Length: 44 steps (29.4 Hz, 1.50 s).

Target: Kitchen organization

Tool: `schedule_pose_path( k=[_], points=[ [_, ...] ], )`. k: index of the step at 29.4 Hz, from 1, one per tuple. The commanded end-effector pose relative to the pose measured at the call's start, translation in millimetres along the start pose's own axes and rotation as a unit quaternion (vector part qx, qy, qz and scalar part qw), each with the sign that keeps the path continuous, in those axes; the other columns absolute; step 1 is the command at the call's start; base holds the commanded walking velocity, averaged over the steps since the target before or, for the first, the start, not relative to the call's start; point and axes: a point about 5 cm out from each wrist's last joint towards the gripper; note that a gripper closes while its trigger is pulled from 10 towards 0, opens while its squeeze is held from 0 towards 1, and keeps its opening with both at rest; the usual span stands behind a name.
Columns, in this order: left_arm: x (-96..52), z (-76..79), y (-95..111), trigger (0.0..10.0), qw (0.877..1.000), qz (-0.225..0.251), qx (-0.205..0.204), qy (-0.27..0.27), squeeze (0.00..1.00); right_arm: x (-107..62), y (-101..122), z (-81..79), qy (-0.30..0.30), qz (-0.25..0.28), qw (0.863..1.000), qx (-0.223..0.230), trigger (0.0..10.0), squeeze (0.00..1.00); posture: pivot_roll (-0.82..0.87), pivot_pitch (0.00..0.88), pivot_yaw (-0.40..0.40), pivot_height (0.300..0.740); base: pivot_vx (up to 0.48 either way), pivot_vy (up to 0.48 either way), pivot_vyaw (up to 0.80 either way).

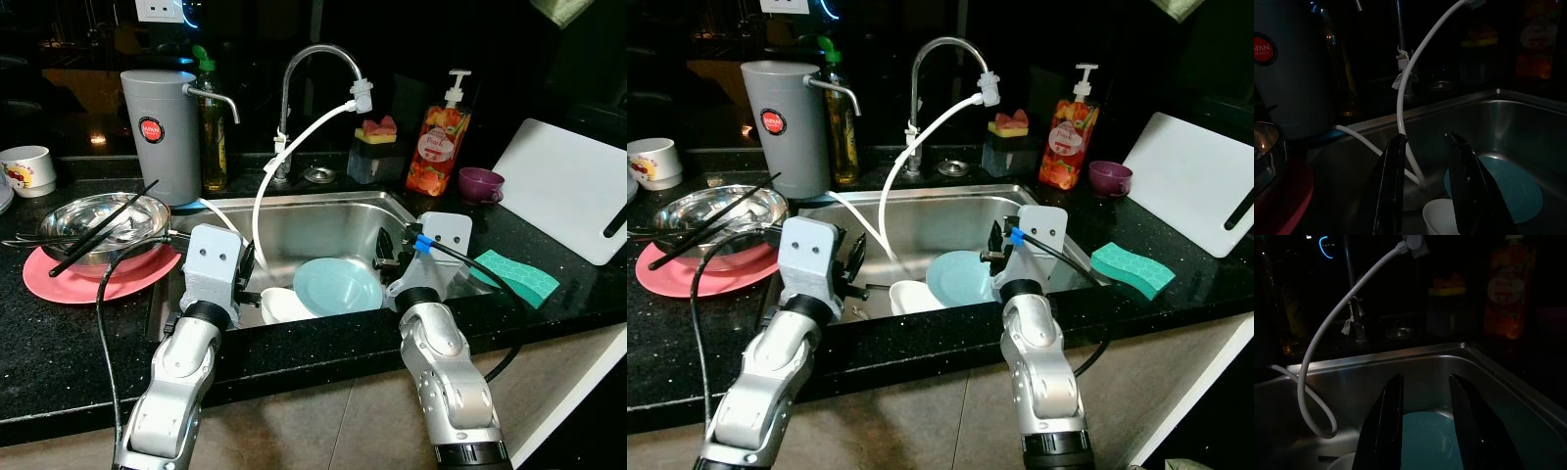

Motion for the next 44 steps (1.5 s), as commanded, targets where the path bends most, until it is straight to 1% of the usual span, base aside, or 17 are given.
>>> schedule_pose_path(
  k=[1, 7, 12, 18, 21, 24, 28, 33, 36, 39, 44],
  points=[
    [-0.1, 1.5, -2.0, 10.0, 1.0, -0.003, 0.0, -0.003, 0.0, 0.7, 1.1, 0.5, 0.001, 0.003, 1.0, -0.002, 10.0, 0.0, 0.12, 0.055, -0.082, 0.74, 0.0, 0.0, 0.0],
    [-1.5, -0.2, -2.1, 10.0, 1.0, -0.004, 0.004, -0.004, 0.0, 1.5, 1.3, -1.0, 0.002, 0.004, 1.0, 0.0, 10.0, 0.0, 0.13, 0.045, -0.08, 0.74, 0.0, 0.0, 0.0],
    [1.4, -0.1, -0.8, 10.0, 1.0, -0.002, 0.005, -0.004, 0.0, 2.2, 2.4, -3.8, 0.005, 0.007, 1.0, 0.001, 10.0, 0.0, 0.13, 0.047, -0.076, 0.74, 0.0, 0.0, 0.0],
    [0.0, 5.3, -1.4, 10.0, 1.0, -0.004, 0.0, -0.01, 0.0, 0.7, 0.5, 4.2, -0.004, 0.004, 1.0, -0.002, 10.0, 0.0, 0.13, 0.048, -0.067, 0.74, 0.0, 0.0, 0.0],
    [-0.8, 4.6, -2.9, 10.0, 1.0, -0.007, 0.004, -0.014, 0.0, 1.0, 0.9, 2.3, -0.005, 0.004, 1.0, -0.001, 10.0, 0.0, 0.13, 0.047, -0.068, 0.74, 0.0, 0.0, 0.0],
    [1.7, 0.0, -1.9, 10.0, 1.0, -0.006, 0.006, -0.005, 0.0, 1.6, 3.5, -2.8, 0.0, 0.008, 1.0, 0.004, 10.0, 0.0, 0.13, 0.052, -0.07, 0.74, 0.0, 0.0, 0.0],
    [2.0, 0.5, -1.1, 10.0, 1.0, -0.005, 0.006, -0.005, 0.0, 1.5, 2.9, -3.2, 0.003, 0.007, 1.0, 0.002, 10.0, 0.0, 0.12, 0.057, -0.074, 0.74, 0.0, 0.0, 0.0],
    [-2.0, 1.6, -3.8, 10.0, 1.0, -0.009, 0.003, -0.003, 0.0, 0.3, 0.4, 2.4, -0.003, 0.002, 1.0, -0.001, 10.0, 0.0, 0.13, 0.059, -0.076, 0.74, 0.0, 0.0, 0.0],
    [-3.0, 1.3, -5.0, 10.0, 1.0, -0.012, 0.005, -0.006, 0.0, 1.4, 1.7, 0.4, -0.003, 0.004, 1.0, 0.001, 10.0, 0.0, 0.12, 0.059, -0.075, 0.74, 0.0, 0.0, 0.0],
    [-0.5, -0.6, -3.4, 10.0, 1.0, -0.009, 0.005, -0.003, 0.0, 2.6, 4.4, -3.6, 0.001, 0.008, 1.0, 0.005, 10.0, 0.0, 0.13, 0.058, -0.075, 0.74, 0.0, 0.0, 0.0],
    [0.3, -0.1, -3.6, 10.0, 1.0, -0.008, 0.006, -0.003, 0.0, 2.4, 3.7, -2.6, 0.001, 0.007, 1.0, 0.006, 10.0, 0.0, 0.12, 0.056, -0.075, 0.74, 0.0, 0.0, 0.0]
  ],
)
Point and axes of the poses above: a point about 5 cm out from each wrist's last joint towards the gripper, its own x axis pointing out of the wrist towards the gripper, its own y axis along the axis of the wrist's last joint, z = x × y, and after that the axes turned 11 degrees about -x, right-handed
